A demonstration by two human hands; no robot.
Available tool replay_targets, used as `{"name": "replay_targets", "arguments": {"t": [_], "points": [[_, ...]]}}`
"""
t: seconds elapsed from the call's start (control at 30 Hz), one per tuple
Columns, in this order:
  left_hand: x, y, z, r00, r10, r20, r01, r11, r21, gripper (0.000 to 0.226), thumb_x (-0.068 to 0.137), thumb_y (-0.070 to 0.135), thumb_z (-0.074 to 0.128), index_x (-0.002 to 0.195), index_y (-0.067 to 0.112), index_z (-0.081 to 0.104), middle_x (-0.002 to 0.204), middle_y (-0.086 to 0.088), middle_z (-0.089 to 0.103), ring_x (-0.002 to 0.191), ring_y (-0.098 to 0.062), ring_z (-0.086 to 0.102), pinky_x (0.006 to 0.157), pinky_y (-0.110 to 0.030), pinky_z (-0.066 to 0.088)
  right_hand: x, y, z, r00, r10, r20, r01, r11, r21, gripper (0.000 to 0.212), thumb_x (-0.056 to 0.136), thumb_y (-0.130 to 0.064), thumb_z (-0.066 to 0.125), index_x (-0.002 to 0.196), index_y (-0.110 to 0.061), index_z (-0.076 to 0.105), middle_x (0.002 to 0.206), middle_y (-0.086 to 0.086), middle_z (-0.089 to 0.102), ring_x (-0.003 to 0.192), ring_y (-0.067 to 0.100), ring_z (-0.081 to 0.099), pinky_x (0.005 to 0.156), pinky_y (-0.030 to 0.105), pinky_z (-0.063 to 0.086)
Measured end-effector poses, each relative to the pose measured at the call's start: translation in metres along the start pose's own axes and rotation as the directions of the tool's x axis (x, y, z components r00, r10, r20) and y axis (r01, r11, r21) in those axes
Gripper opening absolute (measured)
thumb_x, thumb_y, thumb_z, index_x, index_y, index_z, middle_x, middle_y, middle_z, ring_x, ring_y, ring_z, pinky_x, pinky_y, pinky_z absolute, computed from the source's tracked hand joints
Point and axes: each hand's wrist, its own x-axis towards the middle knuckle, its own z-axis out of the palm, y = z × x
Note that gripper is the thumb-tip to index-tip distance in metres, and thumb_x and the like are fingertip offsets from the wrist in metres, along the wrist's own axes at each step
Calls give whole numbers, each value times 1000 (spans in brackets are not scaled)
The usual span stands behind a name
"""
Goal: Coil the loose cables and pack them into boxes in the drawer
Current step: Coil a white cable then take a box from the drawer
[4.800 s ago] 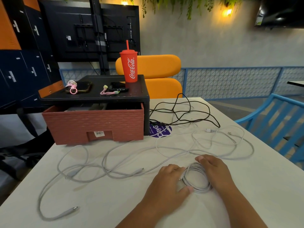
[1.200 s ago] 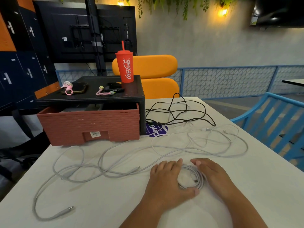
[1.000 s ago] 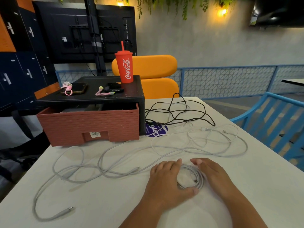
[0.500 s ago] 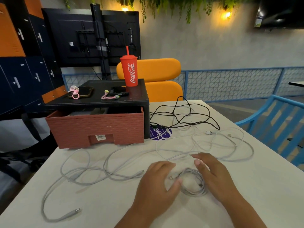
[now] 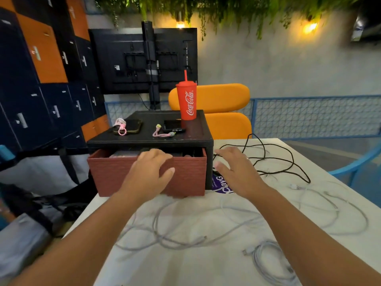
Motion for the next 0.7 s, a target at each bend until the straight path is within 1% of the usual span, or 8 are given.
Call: {"name": "replay_targets", "arguments": {"t": [0.1, 0.2, 0.27, 0.3, 0.37, 0.47, 0.6, 0.7], "points": [[18, -12, 1, 998, 2, 57, -6, 998, 70, 45, 92, 36, 52, 134, 20, 48, 132, -1, 48, 123, -21, 40, 104, -36, 33, 36, -11, 7, 1000, -5, 1, 5, 998, -62, 45, 97, -33, 43, 139, -20, 40, 143, 6, 35, 130, 23, 35, 106, 35, 28], [35, -17, 3, 981, -24, 192, -9, 985, 171, 46, 95, 39, 45, 138, 24, 41, 136, 0, 46, 125, -21, 40, 104, -34, 32, 70, -14, 15, 1000, -5, 31, 9, 991, -132, 46, 98, -34, 41, 141, -19, 38, 147, 8, 29, 135, 27, 29, 110, 37, 24], [42, -17, 3, 958, -56, 281, -3, 979, 206, 40, 96, 39, 42, 134, 26, 45, 134, 0, 51, 121, -21, 46, 101, -36, 36, 88, -15, 21, 996, 6, 85, 8, 987, -163, 45, 99, -34, 38, 141, -18, 37, 150, 8, 26, 137, 27, 26, 111, 36, 20], [45, -18, 3, 950, -70, 303, 6, 979, 205, 36, 97, 39, 41, 130, 26, 49, 129, 0, 55, 118, -21, 49, 98, -36, 38, 95, -15, 24, 993, 19, 119, 2, 985, -175, 45, 99, -34, 36, 142, -18, 37, 151, 8, 26, 138, 27, 25, 111, 36, 19], [47, -19, 4, 946, -85, 312, 26, 982, 189, 29, 98, 36, 41, 121, 25, 55, 120, -1, 61, 111, -23, 53, 94, -36, 40, 107, -16, 30, 985, 48, 167, -14, 980, -201, 43, 100, -32, 36, 141, -18, 40, 150, 8, 31, 137, 27, 29, 110, 35, 23], [45, -20, 3, 951, -86, 297, 40, 987, 158, 25, 98, 34, 41, 113, 23, 58, 113, -1, 64, 107, -24, 55, 92, -36, 40, 114, -15, 34, 982, 104, 155, -77, 982, -170, 40, 98, -29, 45, 137, -21, 45, 144, 8, 43, 131, 28, 38, 104, 35, 34], [32, -16, -2, 967, -59, 249, 36, 995, 98, 20, 97, 33, 44, 102, 24, 60, 101, 2, 64, 99, -21, 55, 83, -33, 37, 115, -13, 32, 981, 118, 151, -97, 985, -143, 40, 96, -28, 50, 135, -21, 49, 140, 9, 46, 129, 29, 41, 102, 36, 36], [13, -11, -9, 980, -34, 198, 22, 998, 59, 17, 96, 32, 45, 94, 24, 60, 83, 10, 56, 85, -15, 48, 77, -28, 28, 116, -17, 31, 979, 131, 157, -107, 983, -151, 39, 95, -28, 51, 133, -21, 50, 139, 10, 48, 127, 29, 43, 101, 35, 37]]}}
